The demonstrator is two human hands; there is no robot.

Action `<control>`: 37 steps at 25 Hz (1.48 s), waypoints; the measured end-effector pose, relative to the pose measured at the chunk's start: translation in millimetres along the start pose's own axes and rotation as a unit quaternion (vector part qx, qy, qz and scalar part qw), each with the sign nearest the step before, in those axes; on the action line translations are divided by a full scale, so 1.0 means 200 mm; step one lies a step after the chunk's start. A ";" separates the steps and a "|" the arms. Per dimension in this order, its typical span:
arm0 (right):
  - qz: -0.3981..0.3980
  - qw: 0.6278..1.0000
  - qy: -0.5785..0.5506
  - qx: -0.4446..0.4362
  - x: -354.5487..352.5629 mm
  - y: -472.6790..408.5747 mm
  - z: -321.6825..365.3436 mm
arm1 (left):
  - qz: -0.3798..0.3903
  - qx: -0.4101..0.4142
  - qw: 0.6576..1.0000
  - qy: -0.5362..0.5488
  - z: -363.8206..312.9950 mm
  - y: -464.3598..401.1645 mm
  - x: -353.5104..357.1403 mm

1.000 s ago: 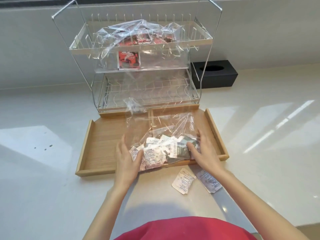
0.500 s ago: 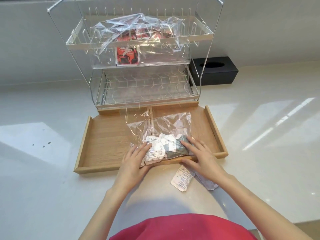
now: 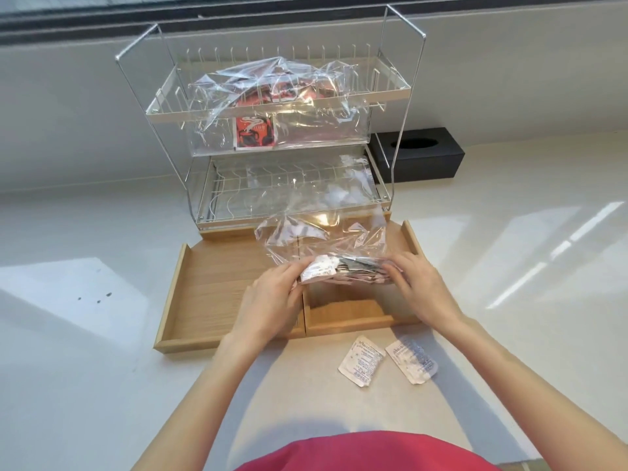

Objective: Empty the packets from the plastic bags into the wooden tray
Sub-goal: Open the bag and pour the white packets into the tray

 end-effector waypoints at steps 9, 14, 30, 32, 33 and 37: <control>0.062 0.998 -0.007 0.019 -0.23 -0.01 -0.12 | 0.042 0.008 0.998 -0.049 -0.14 -0.15 0.00; 0.016 1.000 0.003 0.009 -0.30 -0.04 -0.11 | 0.054 -0.003 0.998 -0.045 -0.14 -0.17 -0.03; -0.105 0.994 -0.013 -0.027 -0.58 -0.22 0.04 | -0.038 0.018 0.990 0.132 -0.21 -0.37 -0.29; -0.092 0.995 -0.028 -0.026 -0.60 -0.24 0.05 | -0.030 0.021 0.989 0.142 -0.21 -0.39 -0.31; -0.082 0.996 -0.028 -0.023 -0.60 -0.24 0.06 | -0.021 0.023 0.989 0.144 -0.21 -0.40 -0.31; -0.088 0.996 -0.023 -0.021 -0.62 -0.28 0.06 | -0.034 0.027 0.989 0.141 -0.22 -0.42 -0.34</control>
Point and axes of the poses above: each hand's wrist, its own y-axis away from the middle knuckle, its own x-axis out of the palm, z = x × y, the point moved 6 cm from there along -y, towards the middle knuckle
